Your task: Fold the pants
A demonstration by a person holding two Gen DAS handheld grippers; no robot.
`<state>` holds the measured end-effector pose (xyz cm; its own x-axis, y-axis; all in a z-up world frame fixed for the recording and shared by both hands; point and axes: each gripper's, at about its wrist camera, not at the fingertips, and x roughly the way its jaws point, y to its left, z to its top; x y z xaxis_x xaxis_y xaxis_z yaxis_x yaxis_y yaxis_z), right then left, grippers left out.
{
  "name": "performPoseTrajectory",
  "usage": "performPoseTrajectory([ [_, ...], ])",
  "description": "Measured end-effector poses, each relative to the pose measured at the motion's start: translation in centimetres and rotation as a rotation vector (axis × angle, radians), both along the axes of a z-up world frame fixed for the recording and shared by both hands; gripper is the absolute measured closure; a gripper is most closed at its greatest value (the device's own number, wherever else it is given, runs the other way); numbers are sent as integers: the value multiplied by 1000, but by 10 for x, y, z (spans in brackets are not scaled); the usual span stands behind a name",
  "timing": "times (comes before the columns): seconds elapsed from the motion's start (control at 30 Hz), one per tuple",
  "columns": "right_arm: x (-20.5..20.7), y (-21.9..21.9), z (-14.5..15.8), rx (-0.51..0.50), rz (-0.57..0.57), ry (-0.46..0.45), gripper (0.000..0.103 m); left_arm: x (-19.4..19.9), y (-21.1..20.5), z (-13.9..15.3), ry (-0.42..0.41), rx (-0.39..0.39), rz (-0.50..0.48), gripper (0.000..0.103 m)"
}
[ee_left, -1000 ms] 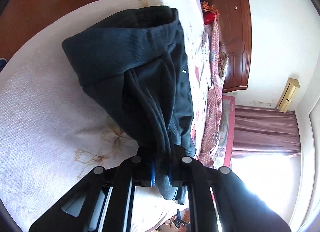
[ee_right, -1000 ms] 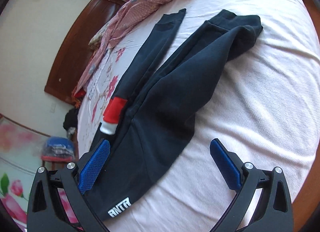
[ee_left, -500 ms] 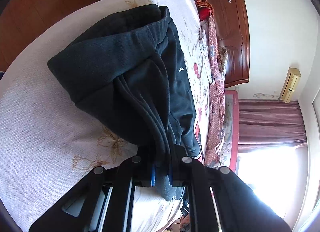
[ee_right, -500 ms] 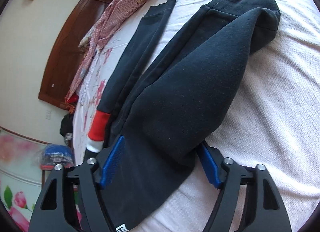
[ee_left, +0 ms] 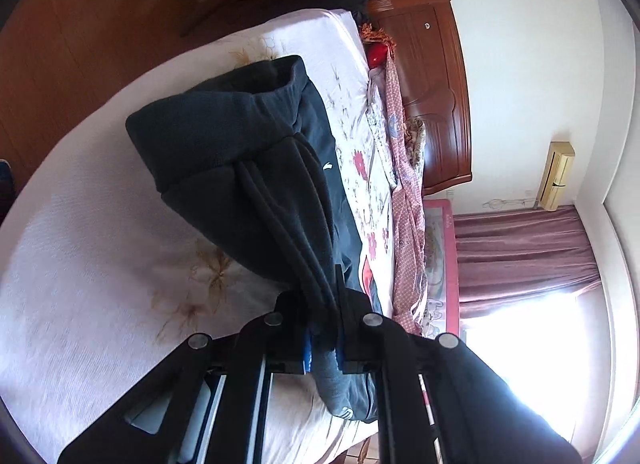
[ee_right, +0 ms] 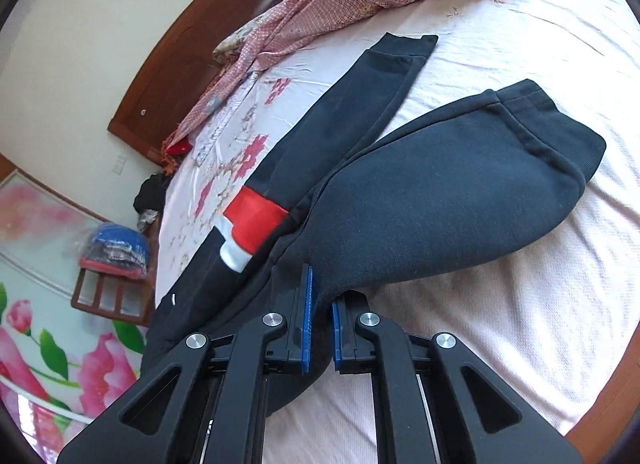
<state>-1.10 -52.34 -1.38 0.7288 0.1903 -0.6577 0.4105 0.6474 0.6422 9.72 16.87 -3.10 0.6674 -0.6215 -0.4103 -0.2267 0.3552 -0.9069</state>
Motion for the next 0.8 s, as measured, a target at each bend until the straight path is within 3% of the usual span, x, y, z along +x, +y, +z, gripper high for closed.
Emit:
performPoseTrajectory([
  [0.3,-54,8,0,8,98,29,96,-89,20,13,46,-16,-9,97],
  [0.4,-72,16,-11,13,117,70,96,-105,22,14,56,29,-28,97],
  [0.53,-94,15,-46,48,130,142,95,-102,20,-9,129,77,-53,96],
  [0.6,-106,8,-61,120,71,178,75,-97,22,-17,194,149,-42,93],
  [0.67,-124,-3,-58,168,-4,99,73,-97,23,-11,210,244,-33,90],
  [0.73,-136,-15,-50,150,-77,70,73,-105,21,5,180,375,-30,88],
  [0.8,-139,-34,-47,146,-154,76,73,-108,18,26,120,519,-7,74],
])
